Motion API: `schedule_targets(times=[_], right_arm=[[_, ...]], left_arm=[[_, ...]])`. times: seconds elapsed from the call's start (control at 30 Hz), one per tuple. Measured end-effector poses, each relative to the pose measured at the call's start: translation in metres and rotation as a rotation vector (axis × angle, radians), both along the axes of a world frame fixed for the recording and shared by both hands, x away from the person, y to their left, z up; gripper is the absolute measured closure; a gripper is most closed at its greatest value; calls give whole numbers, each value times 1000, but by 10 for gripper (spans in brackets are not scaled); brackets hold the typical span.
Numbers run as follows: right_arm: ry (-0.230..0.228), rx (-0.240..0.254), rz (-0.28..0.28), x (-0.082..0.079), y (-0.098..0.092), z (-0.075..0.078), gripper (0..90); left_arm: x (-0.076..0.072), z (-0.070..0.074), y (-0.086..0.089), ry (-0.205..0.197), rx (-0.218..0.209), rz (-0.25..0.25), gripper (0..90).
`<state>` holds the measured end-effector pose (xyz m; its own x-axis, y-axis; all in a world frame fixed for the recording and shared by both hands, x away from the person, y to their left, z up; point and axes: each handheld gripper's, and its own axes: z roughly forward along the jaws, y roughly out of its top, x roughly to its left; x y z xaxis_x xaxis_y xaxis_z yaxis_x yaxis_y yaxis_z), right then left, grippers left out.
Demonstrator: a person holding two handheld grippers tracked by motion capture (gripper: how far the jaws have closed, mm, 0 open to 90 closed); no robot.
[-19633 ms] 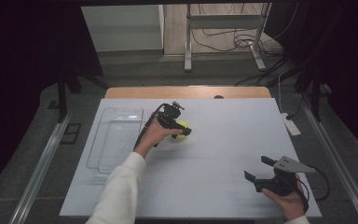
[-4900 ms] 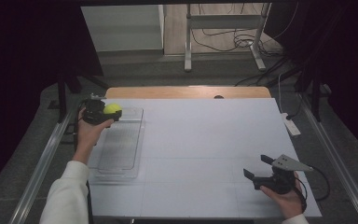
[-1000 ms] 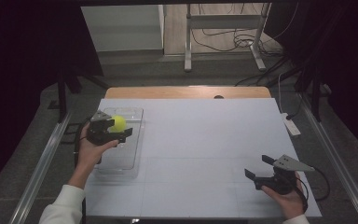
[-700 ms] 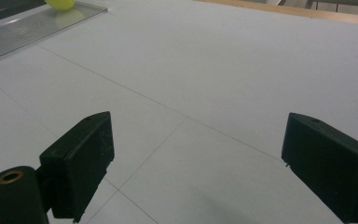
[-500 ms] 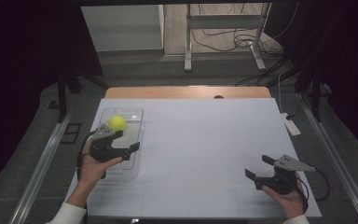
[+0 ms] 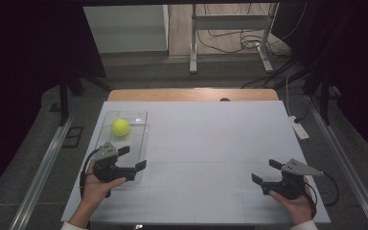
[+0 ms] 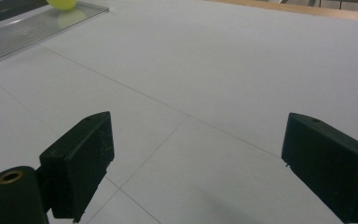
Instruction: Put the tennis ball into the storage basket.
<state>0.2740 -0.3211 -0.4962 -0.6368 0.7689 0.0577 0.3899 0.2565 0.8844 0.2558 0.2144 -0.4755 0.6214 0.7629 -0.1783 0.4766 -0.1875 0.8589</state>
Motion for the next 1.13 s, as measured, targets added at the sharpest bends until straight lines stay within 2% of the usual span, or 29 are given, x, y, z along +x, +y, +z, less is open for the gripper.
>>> schedule_targets(times=[0.17,0.43,0.63,1.13], right_arm=[[1,2,5,0,0,-1,94],[2,8,11,0,-1,0,94],[1,17,10,0,-1,1,94],[-8,16,19,-1,0,1,94]], left_arm=[[-9,-3,-3,-12,-8,-14,124],[-17,-15,-8,-15,23,-26,123],[-15,-18,-4,-10,21,-13,124],[-14,-20,-4,-6,33,-20,124]])
